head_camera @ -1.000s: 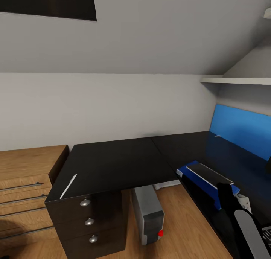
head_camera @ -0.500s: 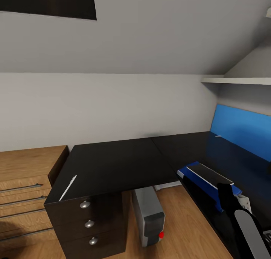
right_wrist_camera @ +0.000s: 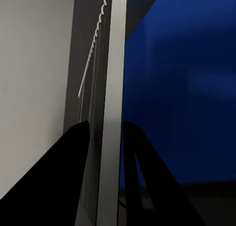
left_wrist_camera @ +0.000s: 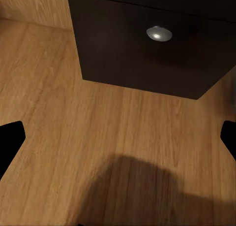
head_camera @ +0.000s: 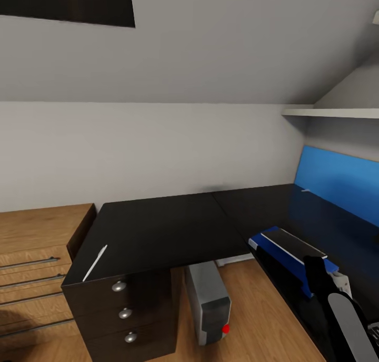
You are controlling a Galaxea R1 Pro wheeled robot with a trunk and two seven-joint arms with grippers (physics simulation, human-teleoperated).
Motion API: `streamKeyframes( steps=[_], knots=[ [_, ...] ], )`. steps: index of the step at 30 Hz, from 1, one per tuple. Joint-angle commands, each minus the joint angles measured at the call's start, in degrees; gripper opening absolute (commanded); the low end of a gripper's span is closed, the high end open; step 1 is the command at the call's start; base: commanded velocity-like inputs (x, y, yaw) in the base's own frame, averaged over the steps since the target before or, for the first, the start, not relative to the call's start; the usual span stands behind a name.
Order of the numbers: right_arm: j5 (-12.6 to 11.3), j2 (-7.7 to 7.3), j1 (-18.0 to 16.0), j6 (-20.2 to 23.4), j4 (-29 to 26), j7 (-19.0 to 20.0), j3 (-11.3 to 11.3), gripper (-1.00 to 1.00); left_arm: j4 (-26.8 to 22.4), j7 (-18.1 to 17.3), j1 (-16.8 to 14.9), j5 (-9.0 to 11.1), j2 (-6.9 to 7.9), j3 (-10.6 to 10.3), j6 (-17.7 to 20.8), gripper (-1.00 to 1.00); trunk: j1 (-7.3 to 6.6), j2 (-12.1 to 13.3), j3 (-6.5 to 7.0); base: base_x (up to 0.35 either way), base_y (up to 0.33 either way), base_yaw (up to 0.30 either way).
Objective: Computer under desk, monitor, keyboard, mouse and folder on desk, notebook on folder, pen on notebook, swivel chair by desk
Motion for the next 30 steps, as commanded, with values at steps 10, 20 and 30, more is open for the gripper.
streamKeyframes(
  steps=[10,20,30],
  knots=[
    [-0.47,-0.01,-0.03,-0.14,-0.07,-0.15,-0.01,-1.0,-0.05,0.28,-0.01,0.42,0.03,-0.18,-0.22,1.0,0.0,-0.03,-0.05,0.037,0.006,0.0],
    [-0.47,-0.01,-0.03,-0.14,-0.07,-0.18,-0.01,-1.0,-0.05,0.29,0.0,0.42,0.03,-0.18,-0.22,1.0,0.0,-0.03,-0.05,0.001,0.0,0.0],
    [-0.4,-0.01,-0.03,-0.14,-0.07,-0.26,-0.01,-1.0,-0.05,0.29,0.0,0.42,0.03,-0.18,-0.22,1.0,0.0,-0.03,-0.05,0.0,0.0,0.0]
  ],
)
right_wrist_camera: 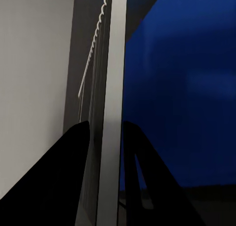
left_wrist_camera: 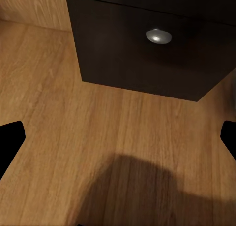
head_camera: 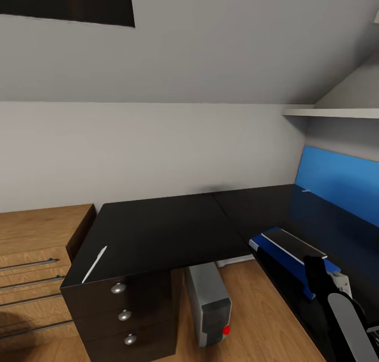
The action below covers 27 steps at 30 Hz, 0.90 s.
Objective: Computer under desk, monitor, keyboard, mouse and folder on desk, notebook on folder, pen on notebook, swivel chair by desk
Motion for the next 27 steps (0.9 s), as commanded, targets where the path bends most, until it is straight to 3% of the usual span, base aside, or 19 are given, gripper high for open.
streamKeyframes(
  steps=[1,18,27],
  knots=[
    [-0.47,-0.01,-0.03,-0.14,-0.07,-0.18,-0.01,-1.0,-0.05,0.29,0.0,0.42,0.03,-0.18,-0.22,1.0,0.0,-0.03,-0.05,0.0,0.0,0.0],
    [-0.46,-0.01,-0.03,-0.14,-0.09,-0.34,-0.01,-1.0,-0.05,0.36,0.0,0.42,0.03,-0.18,-0.22,1.0,0.0,-0.03,-0.05,0.0,0.0,0.0],
    [0.59,-0.01,-0.03,-0.12,-0.16,-2.36,-0.01,-1.0,-0.05,0.38,0.0,0.42,0.03,-0.18,-0.22,1.0,0.0,-0.03,-0.05,0.0,0.0,0.0]
  ],
)
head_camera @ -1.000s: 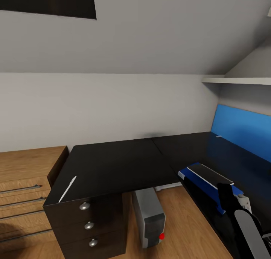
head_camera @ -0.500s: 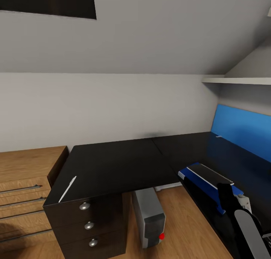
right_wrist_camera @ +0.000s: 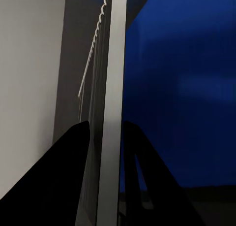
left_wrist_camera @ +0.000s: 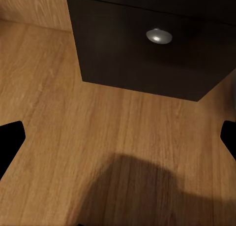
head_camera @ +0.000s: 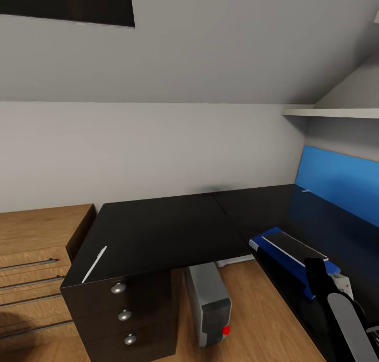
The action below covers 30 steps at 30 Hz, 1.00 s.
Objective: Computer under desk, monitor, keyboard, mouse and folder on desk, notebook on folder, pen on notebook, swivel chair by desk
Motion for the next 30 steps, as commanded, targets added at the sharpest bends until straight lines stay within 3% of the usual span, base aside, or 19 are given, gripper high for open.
streamKeyframes(
  steps=[1,12,13,30],
  knots=[
    [-0.43,-0.01,-0.03,-0.14,-0.07,-0.18,-0.01,-1.0,-0.05,0.29,0.0,0.42,0.03,-0.17,-0.22,1.0,0.0,-0.03,-0.05,0.0,0.0,0.0],
    [-0.38,-0.01,-0.03,-0.13,-0.09,-0.22,-0.01,-1.0,-0.05,0.29,0.0,0.42,0.03,-0.17,-0.22,1.0,0.0,-0.03,-0.05,0.0,0.0,0.0],
    [-0.38,-0.01,-0.03,-0.12,-0.08,-0.22,-0.01,1.0,-0.05,0.29,0.0,0.42,0.03,-0.17,-0.22,1.0,0.0,-0.03,-0.05,0.0,0.0,0.0],
    [-0.29,-0.01,-0.03,-0.15,-0.33,-0.14,-0.01,1.0,-0.05,0.29,0.0,0.5,0.03,-0.17,-0.22,1.0,0.0,-0.03,-0.05,-0.018,0.0,0.0]
  ],
)
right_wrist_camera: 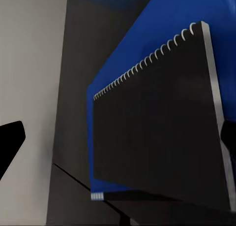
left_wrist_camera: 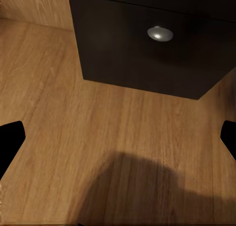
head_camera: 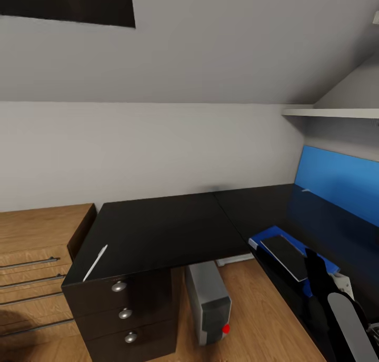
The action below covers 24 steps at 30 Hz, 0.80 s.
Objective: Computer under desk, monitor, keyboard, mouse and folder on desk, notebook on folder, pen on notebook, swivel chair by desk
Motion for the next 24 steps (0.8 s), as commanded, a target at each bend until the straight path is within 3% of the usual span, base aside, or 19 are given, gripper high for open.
streamKeyframes(
  steps=[1,9,13,16,18,19,22,23,24],
  knots=[
    [-0.44,-0.02,-0.03,-0.11,-0.07,-0.23,-0.01,1.0,-0.05,0.29,0.0,0.42,0.03,-0.18,-0.22,1.0,-0.02,-0.03,-0.05,-0.209,-0.013,0.0],
    [-0.54,0.26,-0.03,-0.3,-0.24,0.83,-0.05,1.0,-0.05,0.23,0.0,0.42,0.03,-0.18,-0.22,1.0,-0.02,-0.03,-0.05,-0.138,-0.032,0.0],
    [-0.65,0.69,-0.03,-0.46,-0.93,3.83,-0.03,1.0,-0.05,0.26,0.0,0.48,0.09,-0.18,-0.11,1.0,-0.9,1.57,0.67,-0.011,-0.004,0.0],
    [-0.65,1.87,-0.03,-0.51,-1.35,5.56,0.01,1.0,-0.05,0.28,0.0,0.5,0.11,-0.19,-0.03,1.0,-1.56,2.78,1.21,-0.004,-0.001,0.0],
    [-0.54,3.43,-0.03,-0.57,-1.49,6.33,0.1,1.0,-0.05,0.31,0.0,0.51,0.12,-0.21,0.08,1.0,-2.0,3.58,1.57,-0.001,0.0,0.0],
    [-0.05,4.89,-0.03,-0.91,-1.38,6.71,1.21,1.0,-0.05,0.36,-0.01,0.54,0.12,-0.19,0.26,1.0,-2.22,3.98,1.78,0.0,0.0,0.104],
    [1.5,5.4,-0.03,-1.66,-1.27,6.81,3.2,1.0,-0.02,0.37,-0.01,0.57,0.12,-0.21,0.33,1.0,-2.88,5.18,2.46,0.0,0.0,0.142],
    [4.67,5.74,-0.03,-3.54,-1.18,6.85,6.37,1.0,0.2,0.37,0.0,0.58,0.12,-0.24,0.4,1.0,-3.1,5.58,2.69,0.0,0.0,0.201],
    [6.06,5.82,-0.03,-4.48,-1.14,6.86,7.64,1.0,0.36,0.37,0.0,0.59,0.1,-0.24,0.42,1.0,-3.31,5.99,2.91,0.0,0.0,0.21]
  ],
)
